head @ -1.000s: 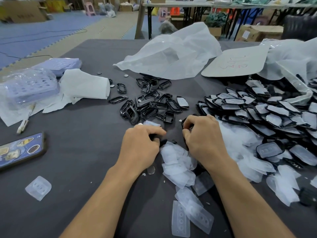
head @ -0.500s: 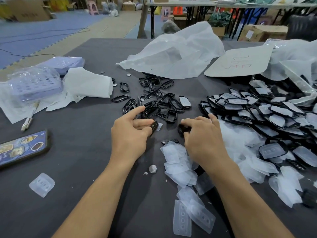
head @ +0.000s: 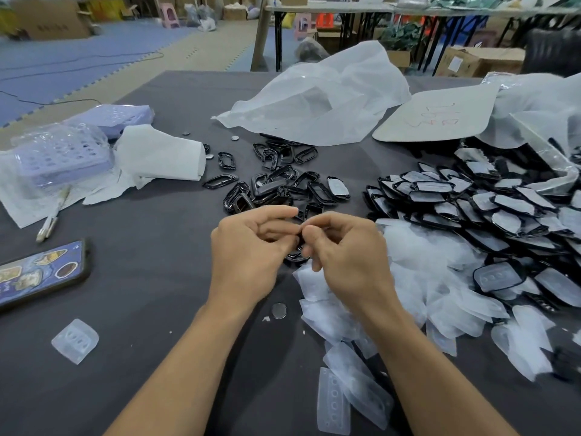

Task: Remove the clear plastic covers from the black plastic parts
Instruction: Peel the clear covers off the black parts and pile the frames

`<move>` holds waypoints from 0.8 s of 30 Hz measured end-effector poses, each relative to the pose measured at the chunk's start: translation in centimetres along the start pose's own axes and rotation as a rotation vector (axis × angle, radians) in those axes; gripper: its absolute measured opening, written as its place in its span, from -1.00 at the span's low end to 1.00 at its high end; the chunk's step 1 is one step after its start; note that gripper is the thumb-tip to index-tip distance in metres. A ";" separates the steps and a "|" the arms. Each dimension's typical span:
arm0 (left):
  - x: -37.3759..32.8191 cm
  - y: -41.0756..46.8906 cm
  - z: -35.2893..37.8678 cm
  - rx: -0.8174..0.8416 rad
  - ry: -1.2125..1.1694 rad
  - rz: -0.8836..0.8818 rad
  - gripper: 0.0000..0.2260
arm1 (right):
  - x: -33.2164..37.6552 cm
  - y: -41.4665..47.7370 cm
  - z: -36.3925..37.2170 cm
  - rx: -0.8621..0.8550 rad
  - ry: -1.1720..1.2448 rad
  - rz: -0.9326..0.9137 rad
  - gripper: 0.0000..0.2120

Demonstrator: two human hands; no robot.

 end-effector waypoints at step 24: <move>1.4 0.4 -0.5 -0.077 -0.184 -0.282 -0.81 | -0.5 0.7 -1.5 -0.060 0.179 0.025 -0.87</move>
Point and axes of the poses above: each hand's wrist, its own y-axis towards the middle knuckle, its own z-axis out of the palm, x = y × z, the point moved 4 cm from there along y, towards the middle knuckle, and after that the axes turned 5 degrees about -y, right-handed, at the moved point
